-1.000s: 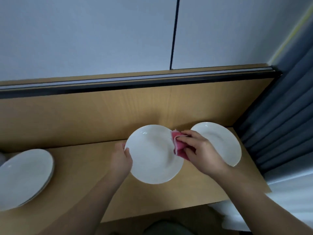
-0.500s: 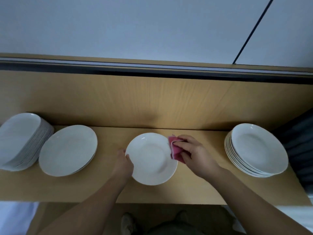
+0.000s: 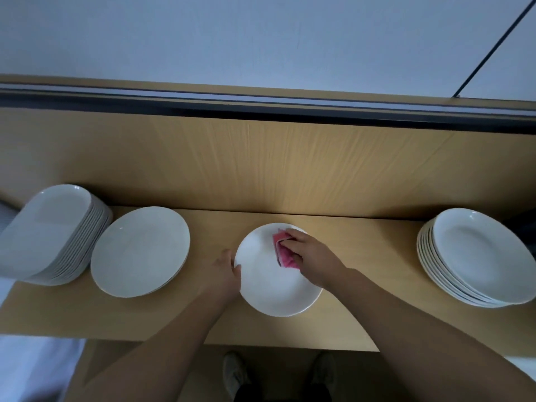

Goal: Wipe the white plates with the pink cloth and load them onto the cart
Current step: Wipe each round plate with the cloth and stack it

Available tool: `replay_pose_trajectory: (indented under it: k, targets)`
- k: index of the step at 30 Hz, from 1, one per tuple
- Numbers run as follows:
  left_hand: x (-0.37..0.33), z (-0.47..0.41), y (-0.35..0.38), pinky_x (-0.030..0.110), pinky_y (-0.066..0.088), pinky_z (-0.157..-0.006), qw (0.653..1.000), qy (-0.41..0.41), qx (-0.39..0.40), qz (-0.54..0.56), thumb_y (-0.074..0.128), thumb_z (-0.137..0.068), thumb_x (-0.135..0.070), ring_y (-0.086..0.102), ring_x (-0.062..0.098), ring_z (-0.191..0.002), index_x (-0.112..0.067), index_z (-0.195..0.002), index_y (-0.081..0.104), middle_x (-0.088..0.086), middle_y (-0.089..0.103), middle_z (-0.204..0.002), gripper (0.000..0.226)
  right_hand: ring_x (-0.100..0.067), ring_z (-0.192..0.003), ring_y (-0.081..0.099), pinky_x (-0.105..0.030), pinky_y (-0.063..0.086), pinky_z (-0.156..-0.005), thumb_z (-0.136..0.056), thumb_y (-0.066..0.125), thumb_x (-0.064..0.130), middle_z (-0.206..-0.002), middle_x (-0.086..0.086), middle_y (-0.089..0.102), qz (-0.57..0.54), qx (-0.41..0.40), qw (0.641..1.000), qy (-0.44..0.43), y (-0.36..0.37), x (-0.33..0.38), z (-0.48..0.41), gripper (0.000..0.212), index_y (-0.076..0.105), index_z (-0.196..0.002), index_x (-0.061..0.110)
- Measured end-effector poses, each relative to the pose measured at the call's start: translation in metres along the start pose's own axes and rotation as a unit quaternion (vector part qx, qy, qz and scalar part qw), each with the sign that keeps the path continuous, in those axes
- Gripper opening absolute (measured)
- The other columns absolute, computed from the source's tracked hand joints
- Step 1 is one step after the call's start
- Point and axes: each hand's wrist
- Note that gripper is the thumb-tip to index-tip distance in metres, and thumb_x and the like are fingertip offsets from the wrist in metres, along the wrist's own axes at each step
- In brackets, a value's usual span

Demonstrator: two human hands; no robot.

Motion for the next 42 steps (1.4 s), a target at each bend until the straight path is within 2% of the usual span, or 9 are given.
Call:
replay_pose_trajectory:
  k: [6,11,14,24,27,31,35,38,42]
  targets:
    - [0.011,-0.001,-0.011,0.026,0.040,-0.094,0.993,0.067,0.077,-0.053,0.040,-0.102,-0.032,0.053,0.011,-0.104,-0.021,-0.134,0.044,-0.003,0.057,-0.124,0.034,-0.036,-0.147,-0.012,-0.048,0.014,-0.118,-0.098,0.040,0.019,-0.160,-0.014,-0.016,0.142,0.048,0.981,0.122,0.051,0.023,-0.005,0.067,0.005,-0.154,0.020]
    - [0.010,-0.009,-0.008,0.000,0.023,-0.072,0.989,0.103,0.074,-0.082,0.037,-0.104,-0.024,0.040,0.002,-0.076,-0.024,-0.120,0.040,-0.011,0.052,-0.095,0.017,-0.035,-0.146,-0.016,-0.047,0.012,-0.118,-0.097,0.036,0.019,-0.158,-0.013,-0.023,0.095,0.041,0.974,0.200,0.063,0.033,-0.015,0.070,-0.004,-0.154,0.014]
    - [0.012,-0.010,-0.008,0.007,0.029,-0.078,0.987,0.106,0.078,-0.089,0.038,-0.103,-0.026,0.048,0.005,-0.087,-0.017,-0.123,0.046,-0.003,0.058,-0.107,0.024,-0.034,-0.146,-0.019,-0.046,0.008,-0.120,-0.097,0.037,0.017,-0.158,-0.013,-0.023,0.082,0.049,0.976,0.197,0.064,0.034,-0.024,0.070,-0.005,-0.153,0.011]
    - [0.014,-0.011,-0.018,0.039,0.059,-0.078,0.987,0.090,0.130,0.020,0.051,-0.095,-0.019,0.067,0.025,-0.086,-0.020,-0.106,0.055,0.001,0.065,-0.091,0.012,-0.025,-0.147,-0.017,-0.041,-0.007,-0.121,-0.099,0.037,0.025,-0.162,-0.007,-0.007,0.125,0.109,0.986,-0.015,0.089,0.046,-0.025,0.066,0.004,-0.155,0.015]
    - [0.015,-0.015,-0.015,0.021,0.056,-0.067,0.987,0.095,0.130,-0.007,0.058,-0.092,-0.020,0.059,0.013,-0.075,-0.025,-0.094,0.056,-0.006,0.060,-0.080,0.006,-0.020,-0.149,-0.007,-0.036,-0.005,-0.120,-0.103,0.030,0.030,-0.163,0.000,0.004,0.131,0.136,0.978,-0.089,0.084,0.040,-0.006,0.055,0.011,-0.154,0.022]
    - [0.016,-0.015,-0.009,0.029,0.051,-0.086,0.986,0.131,0.069,-0.081,0.046,-0.097,-0.026,0.059,0.020,-0.102,-0.024,-0.121,0.052,0.000,0.061,-0.114,0.024,-0.018,-0.150,0.004,-0.038,0.004,-0.122,-0.101,0.032,0.035,-0.161,0.001,0.015,0.108,0.147,0.979,-0.091,0.062,0.039,-0.004,0.052,0.027,-0.151,0.024]
    - [0.016,-0.020,-0.019,0.032,0.024,-0.115,0.924,0.278,0.049,-0.259,0.038,-0.099,-0.025,0.029,0.019,-0.141,-0.018,-0.148,0.032,0.002,0.027,-0.156,0.050,-0.026,-0.149,-0.005,-0.045,0.003,-0.118,-0.087,0.012,0.059,-0.162,-0.004,0.006,0.149,0.133,0.978,-0.057,0.069,0.043,0.000,0.073,0.021,-0.152,0.026]
    - [0.017,-0.021,-0.023,0.034,0.002,-0.120,0.885,0.274,0.106,-0.360,0.031,-0.099,-0.020,0.005,0.018,-0.148,-0.019,-0.154,0.010,-0.001,0.003,-0.162,0.059,-0.029,-0.149,-0.010,-0.049,0.002,-0.120,-0.080,0.003,0.069,-0.163,-0.005,0.000,0.179,0.161,0.969,-0.055,0.076,0.042,0.003,0.085,0.012,-0.153,0.027]
    - [0.013,-0.023,-0.016,0.038,0.005,-0.121,0.877,0.258,0.123,-0.387,0.031,-0.100,-0.031,0.004,0.019,-0.148,-0.019,-0.154,0.008,0.000,-0.001,-0.162,0.060,-0.027,-0.149,-0.005,-0.047,0.003,-0.120,-0.085,0.005,0.069,-0.162,-0.005,0.004,0.197,0.185,0.958,-0.092,0.067,0.036,0.014,0.079,0.018,-0.151,0.029]
Point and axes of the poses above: each hand's wrist, its own z-axis away from the middle knuckle, its own y-axis out of the palm, x = y × z
